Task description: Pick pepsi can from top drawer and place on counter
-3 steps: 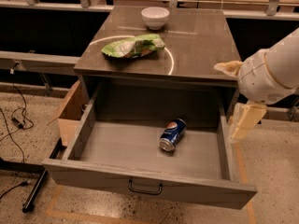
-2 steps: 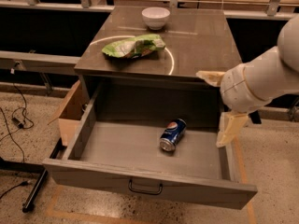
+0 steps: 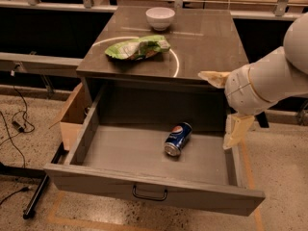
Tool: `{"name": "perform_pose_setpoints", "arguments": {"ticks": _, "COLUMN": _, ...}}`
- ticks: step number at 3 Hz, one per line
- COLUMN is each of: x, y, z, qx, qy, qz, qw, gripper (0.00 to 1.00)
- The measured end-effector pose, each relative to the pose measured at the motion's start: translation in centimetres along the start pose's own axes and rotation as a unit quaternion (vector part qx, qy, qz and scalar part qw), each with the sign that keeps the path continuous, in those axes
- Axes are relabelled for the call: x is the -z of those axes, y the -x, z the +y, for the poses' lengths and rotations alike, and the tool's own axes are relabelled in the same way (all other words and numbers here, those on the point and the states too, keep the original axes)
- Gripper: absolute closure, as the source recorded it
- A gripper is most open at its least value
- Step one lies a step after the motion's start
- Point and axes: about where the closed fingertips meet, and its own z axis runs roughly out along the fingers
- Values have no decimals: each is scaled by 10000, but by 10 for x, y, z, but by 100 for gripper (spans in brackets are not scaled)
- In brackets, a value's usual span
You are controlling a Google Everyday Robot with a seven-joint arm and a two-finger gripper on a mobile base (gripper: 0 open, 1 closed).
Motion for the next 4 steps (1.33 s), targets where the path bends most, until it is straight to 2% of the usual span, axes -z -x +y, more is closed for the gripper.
{"name": "perform_pose_setpoints", "arguments": {"ticks": 1, "x": -19, "y": -6, "z": -1, "qx": 260, "qy": -40, "qz": 328, "qw": 9991, "gripper": 0}}
{"name": "perform_pose_setpoints", "arguments": {"ticks": 2, "x": -56, "y": -18, "z": -1, "qx": 715, "qy": -28, "qz": 740, "qw": 9947, "gripper": 0}}
{"name": "perform_pose_setpoints", "arguments": {"ticks": 3, "x": -93, "y": -30, "z": 3, "qx": 996, "qy": 101, "qz": 1048, "qw": 9894, "gripper": 0}}
{"name": "perform_pose_setpoints", "arguments": {"ticks": 4, "x": -125, "y": -41, "z": 1, "qx": 1266, "qy": 249, "qz": 1095, "qw": 9856, "gripper": 0}}
